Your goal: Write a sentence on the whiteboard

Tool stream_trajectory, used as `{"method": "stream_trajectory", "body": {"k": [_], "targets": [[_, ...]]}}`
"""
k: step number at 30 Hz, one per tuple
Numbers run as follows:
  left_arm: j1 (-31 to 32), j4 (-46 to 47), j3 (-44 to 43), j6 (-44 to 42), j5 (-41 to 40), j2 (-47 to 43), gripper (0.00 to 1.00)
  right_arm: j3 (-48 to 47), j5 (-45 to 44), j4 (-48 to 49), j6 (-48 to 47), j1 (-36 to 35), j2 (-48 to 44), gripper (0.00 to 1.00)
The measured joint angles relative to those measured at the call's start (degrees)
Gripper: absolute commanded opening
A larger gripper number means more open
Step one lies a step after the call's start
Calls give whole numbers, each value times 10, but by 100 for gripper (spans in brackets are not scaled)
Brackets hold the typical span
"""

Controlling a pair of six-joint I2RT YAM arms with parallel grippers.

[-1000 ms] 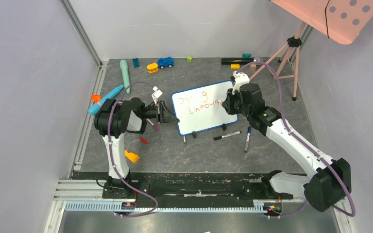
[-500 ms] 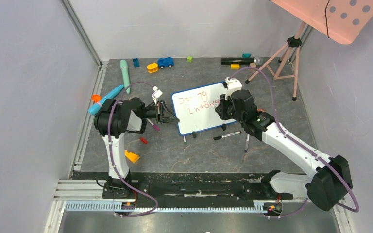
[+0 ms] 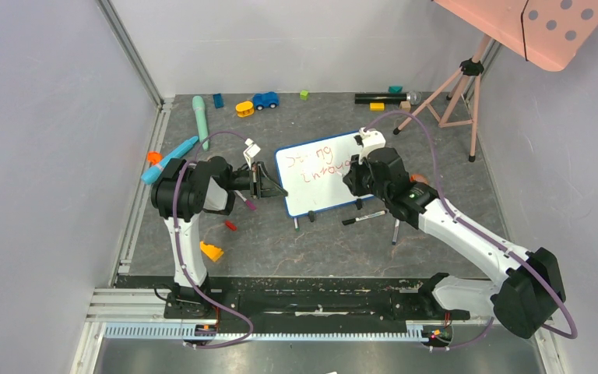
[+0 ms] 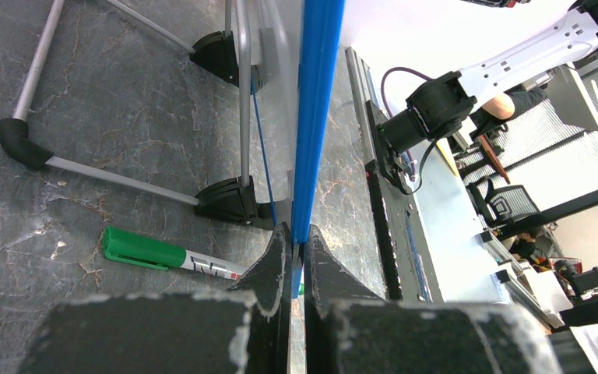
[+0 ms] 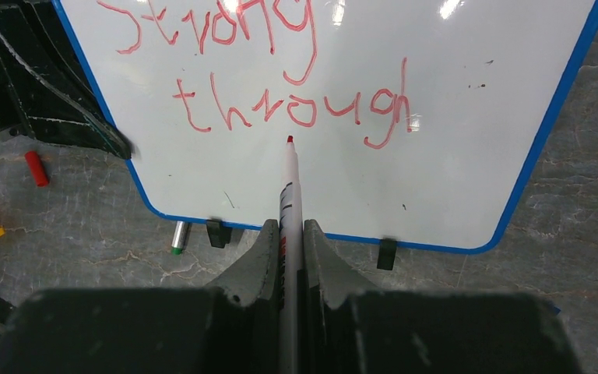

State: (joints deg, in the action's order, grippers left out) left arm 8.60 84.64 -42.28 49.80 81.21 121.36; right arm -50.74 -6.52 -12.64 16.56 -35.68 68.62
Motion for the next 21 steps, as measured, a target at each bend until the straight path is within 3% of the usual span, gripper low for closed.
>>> {"method": "stream_trajectory", "body": {"k": [21], "targets": [[0, 0, 0, 0, 0, 0, 2, 13, -47, -1, 43, -32, -7, 0]]}}
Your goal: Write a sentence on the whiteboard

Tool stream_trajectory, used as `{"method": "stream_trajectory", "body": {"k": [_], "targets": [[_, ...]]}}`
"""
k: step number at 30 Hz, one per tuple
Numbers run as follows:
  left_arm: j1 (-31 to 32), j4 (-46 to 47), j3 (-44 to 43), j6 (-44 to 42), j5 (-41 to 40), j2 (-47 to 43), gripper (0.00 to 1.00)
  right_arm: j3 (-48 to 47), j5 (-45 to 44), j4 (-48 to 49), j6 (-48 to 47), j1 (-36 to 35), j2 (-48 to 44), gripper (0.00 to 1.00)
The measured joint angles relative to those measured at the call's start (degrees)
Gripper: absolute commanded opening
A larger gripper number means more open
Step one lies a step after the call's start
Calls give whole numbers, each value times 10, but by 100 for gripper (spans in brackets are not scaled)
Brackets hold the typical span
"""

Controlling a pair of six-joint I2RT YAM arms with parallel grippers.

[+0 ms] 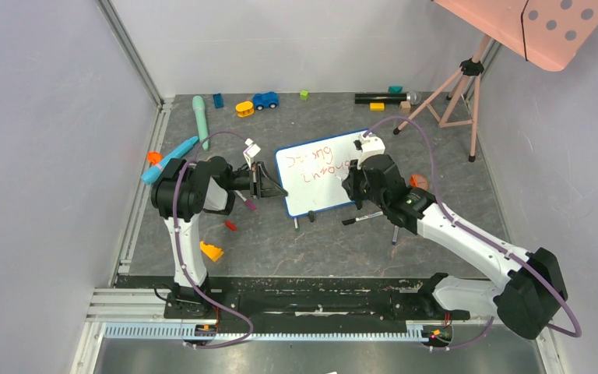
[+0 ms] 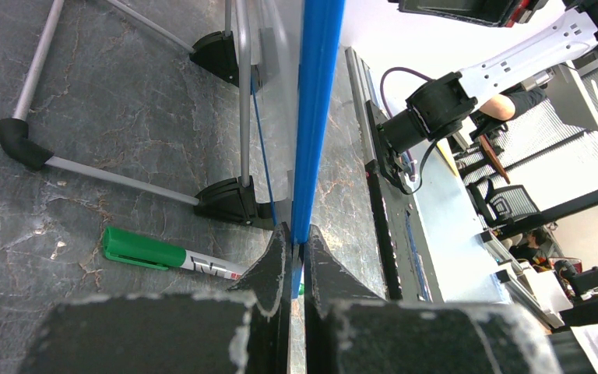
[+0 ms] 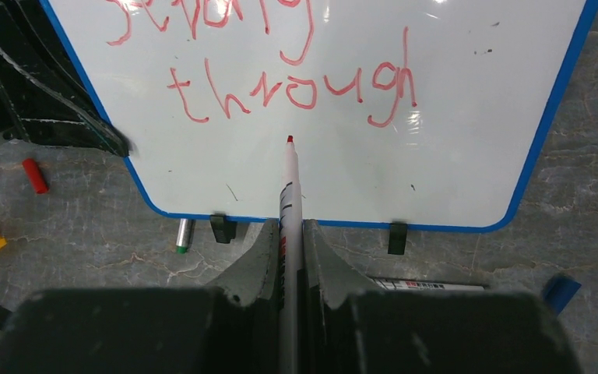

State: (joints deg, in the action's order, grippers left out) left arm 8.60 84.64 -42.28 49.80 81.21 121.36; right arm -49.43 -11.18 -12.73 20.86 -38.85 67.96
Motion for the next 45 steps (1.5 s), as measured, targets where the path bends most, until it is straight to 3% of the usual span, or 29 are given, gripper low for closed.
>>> {"method": "stream_trajectory", "body": {"k": [11, 20, 24, 32, 45], "targets": [[0, 0, 0, 0, 0, 0, 2, 15, 15, -2, -24, 0, -10, 0], [0, 0, 0, 0, 0, 0, 2, 54, -26, -7, 8, 0, -66, 0], [0, 0, 0, 0, 0, 0, 2, 71, -3, 8, 1, 0, -85, 0], [2, 0, 0, 0, 0, 0, 2, 64, 49, 32, -22, -28, 7, 0], [2, 0, 0, 0, 0, 0, 2, 27, 10, 66, -76, -83, 54, 0]]}}
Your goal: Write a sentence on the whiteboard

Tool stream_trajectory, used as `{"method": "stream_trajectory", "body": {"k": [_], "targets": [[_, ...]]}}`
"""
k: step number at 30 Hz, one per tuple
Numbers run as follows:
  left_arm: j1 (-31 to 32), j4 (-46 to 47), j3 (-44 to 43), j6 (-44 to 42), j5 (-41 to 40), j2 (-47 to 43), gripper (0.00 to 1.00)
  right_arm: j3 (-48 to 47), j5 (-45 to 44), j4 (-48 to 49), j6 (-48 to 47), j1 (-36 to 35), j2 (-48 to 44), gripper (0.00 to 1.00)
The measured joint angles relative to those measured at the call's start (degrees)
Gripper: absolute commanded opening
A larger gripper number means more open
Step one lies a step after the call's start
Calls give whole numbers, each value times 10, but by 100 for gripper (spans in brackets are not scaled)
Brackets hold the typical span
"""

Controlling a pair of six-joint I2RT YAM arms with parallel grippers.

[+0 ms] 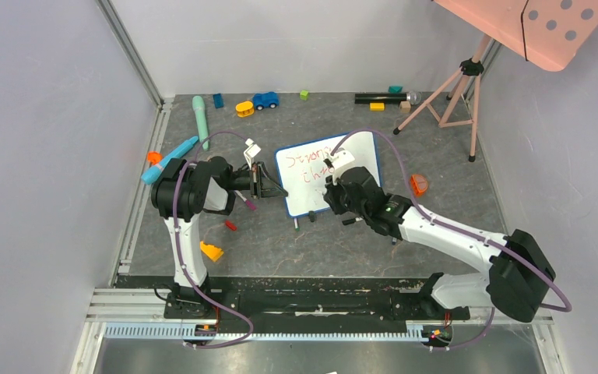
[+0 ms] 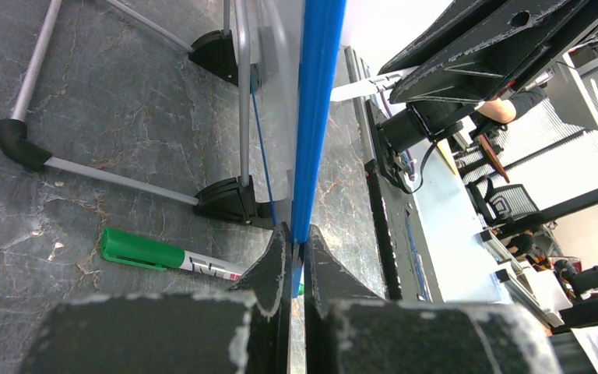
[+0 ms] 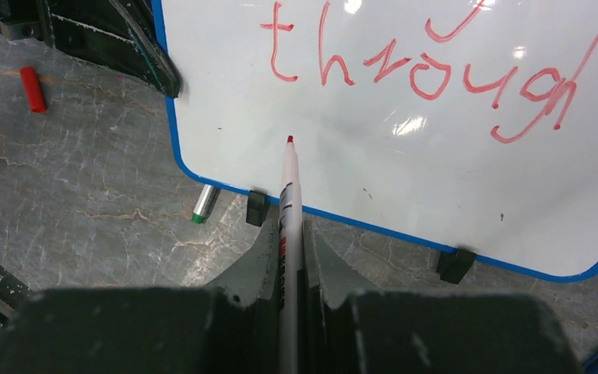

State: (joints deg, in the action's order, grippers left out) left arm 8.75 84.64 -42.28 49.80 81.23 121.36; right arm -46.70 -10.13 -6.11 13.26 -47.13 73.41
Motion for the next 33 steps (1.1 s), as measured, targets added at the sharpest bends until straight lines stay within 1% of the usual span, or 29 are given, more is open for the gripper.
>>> {"method": "stream_trajectory", "body": {"k": [11, 23, 33], "targets": [[0, 0, 0, 0, 0, 0, 2, -13, -14, 18, -13, -3, 41, 0], [0, 0, 0, 0, 0, 0, 2, -23, -35, 22, -20, -3, 56, 0], [0, 0, 0, 0, 0, 0, 2, -49, -53, 3, -24, -7, 81, 0]]}}
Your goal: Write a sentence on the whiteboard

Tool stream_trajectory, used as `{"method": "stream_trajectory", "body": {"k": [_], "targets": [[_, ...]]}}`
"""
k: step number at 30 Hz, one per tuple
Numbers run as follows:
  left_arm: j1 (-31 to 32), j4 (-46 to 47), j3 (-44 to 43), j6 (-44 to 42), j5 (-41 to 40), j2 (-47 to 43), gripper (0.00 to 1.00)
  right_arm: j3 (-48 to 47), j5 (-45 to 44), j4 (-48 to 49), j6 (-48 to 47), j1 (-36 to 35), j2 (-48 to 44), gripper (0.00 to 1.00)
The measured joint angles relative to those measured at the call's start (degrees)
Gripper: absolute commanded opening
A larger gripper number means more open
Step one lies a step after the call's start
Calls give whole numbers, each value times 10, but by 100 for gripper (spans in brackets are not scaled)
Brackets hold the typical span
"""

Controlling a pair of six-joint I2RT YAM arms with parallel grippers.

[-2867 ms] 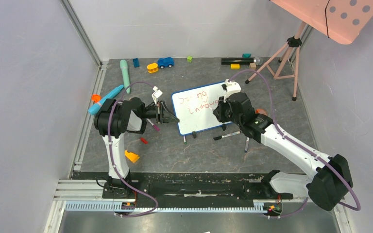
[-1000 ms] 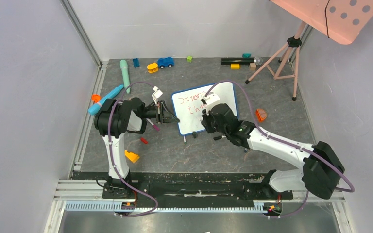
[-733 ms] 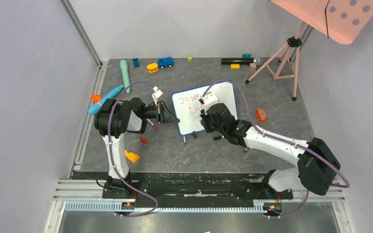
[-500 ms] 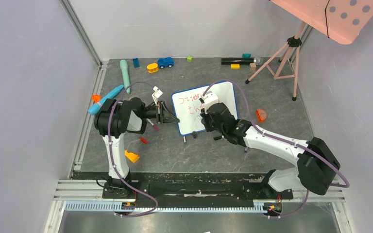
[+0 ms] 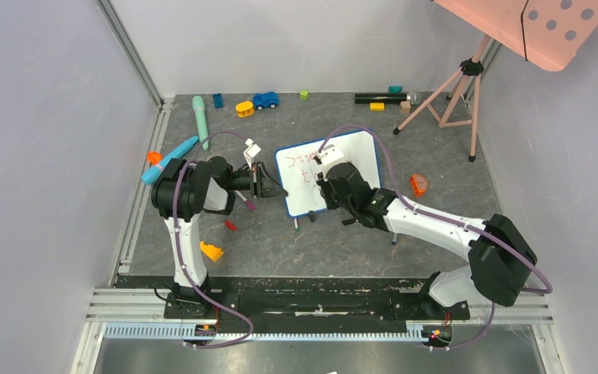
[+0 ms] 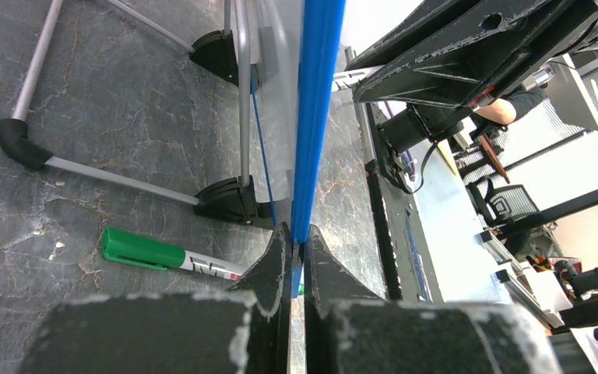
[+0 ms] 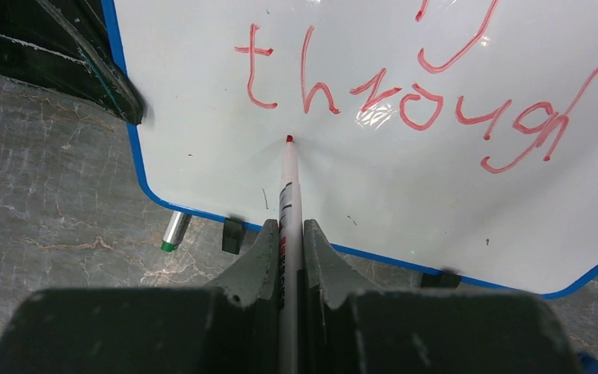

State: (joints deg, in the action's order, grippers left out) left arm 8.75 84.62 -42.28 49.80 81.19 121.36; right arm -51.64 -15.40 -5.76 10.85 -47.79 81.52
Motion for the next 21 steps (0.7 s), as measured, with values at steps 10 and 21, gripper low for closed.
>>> {"method": "stream_trajectory", "body": {"k": [10, 21], "targets": [[0, 0, 0, 0, 0, 0, 2, -4, -10, -15, 0, 0, 1, 0], [0, 0, 0, 0, 0, 0, 2, -5, -8, -16, 0, -1, 1, 0]]}}
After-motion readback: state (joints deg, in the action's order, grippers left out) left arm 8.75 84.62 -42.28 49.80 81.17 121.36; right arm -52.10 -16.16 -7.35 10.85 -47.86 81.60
